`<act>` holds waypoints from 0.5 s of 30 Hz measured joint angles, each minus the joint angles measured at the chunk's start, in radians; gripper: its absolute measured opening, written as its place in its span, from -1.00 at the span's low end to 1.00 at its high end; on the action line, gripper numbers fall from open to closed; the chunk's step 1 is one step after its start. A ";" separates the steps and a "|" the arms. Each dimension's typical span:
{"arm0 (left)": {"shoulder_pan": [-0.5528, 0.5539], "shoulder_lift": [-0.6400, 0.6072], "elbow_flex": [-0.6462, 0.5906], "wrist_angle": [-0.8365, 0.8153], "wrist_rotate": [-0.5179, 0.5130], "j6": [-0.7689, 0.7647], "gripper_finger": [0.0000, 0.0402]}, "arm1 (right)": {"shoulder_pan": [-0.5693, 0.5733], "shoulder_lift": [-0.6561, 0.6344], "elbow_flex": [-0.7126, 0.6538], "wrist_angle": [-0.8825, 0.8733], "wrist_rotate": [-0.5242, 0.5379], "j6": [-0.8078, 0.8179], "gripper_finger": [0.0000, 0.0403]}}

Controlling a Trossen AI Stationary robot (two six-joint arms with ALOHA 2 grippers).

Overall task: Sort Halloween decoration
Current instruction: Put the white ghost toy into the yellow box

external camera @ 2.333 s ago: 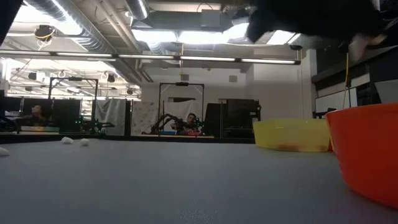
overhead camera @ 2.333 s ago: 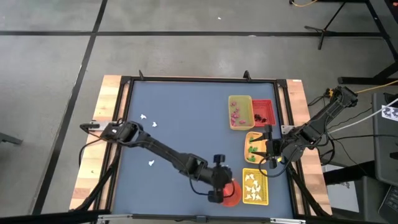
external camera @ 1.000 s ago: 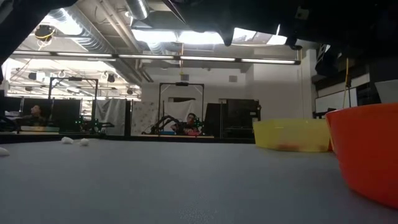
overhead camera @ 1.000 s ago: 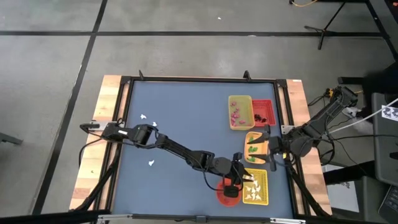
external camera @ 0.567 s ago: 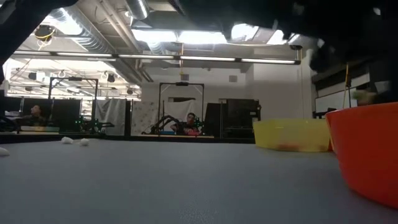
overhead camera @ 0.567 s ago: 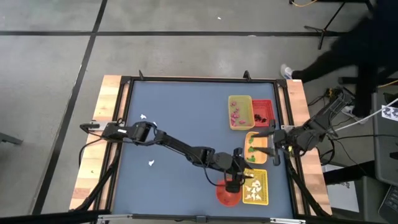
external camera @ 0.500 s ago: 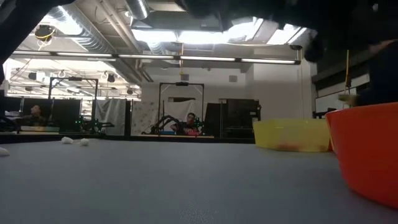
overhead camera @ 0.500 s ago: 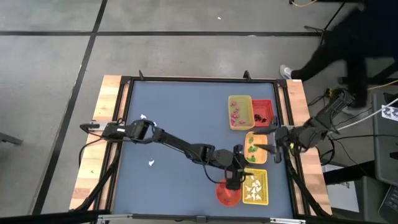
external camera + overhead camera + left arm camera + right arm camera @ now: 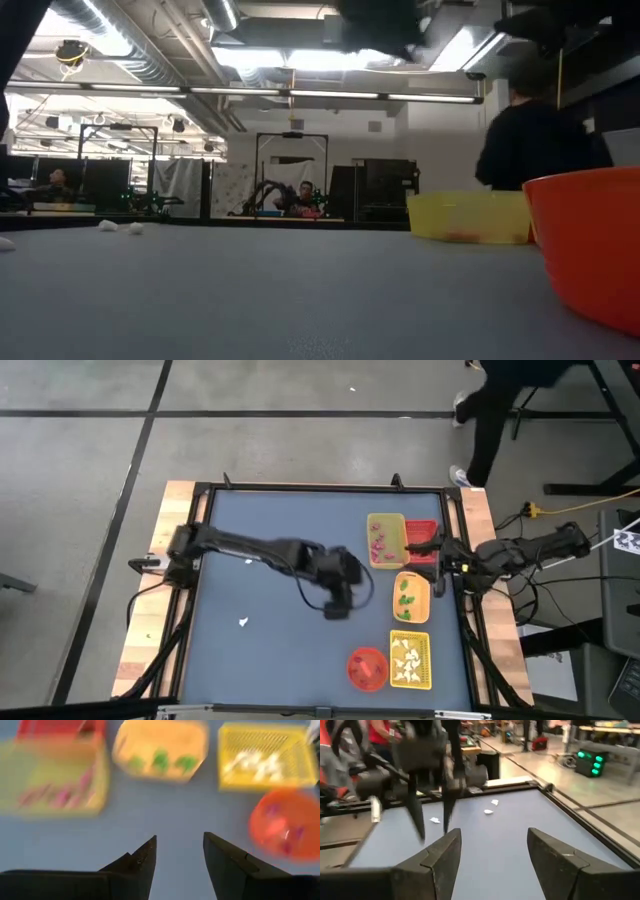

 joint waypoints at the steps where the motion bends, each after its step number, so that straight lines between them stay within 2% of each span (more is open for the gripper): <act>1: 0.012 -0.032 0.000 -0.082 -0.008 -0.016 -0.27 | -0.027 0.000 0.000 -0.001 -0.015 0.000 0.12; 4: 0.044 -0.105 -0.002 -0.309 -0.079 -0.067 -0.27 | -0.096 -0.004 0.000 -0.022 -0.067 -0.003 0.12; 7: 0.070 -0.167 -0.054 -0.468 -0.139 -0.120 -0.27 | -0.145 -0.017 0.000 -0.067 -0.109 -0.008 0.12; 10: 0.107 -0.254 -0.180 -0.509 -0.125 -0.180 -0.27 | -0.178 -0.028 0.000 -0.120 -0.127 -0.009 0.12; 15: 0.184 -0.433 -0.495 -0.478 -0.098 -0.292 -0.27 | -0.193 -0.054 0.000 -0.171 -0.128 -0.008 0.12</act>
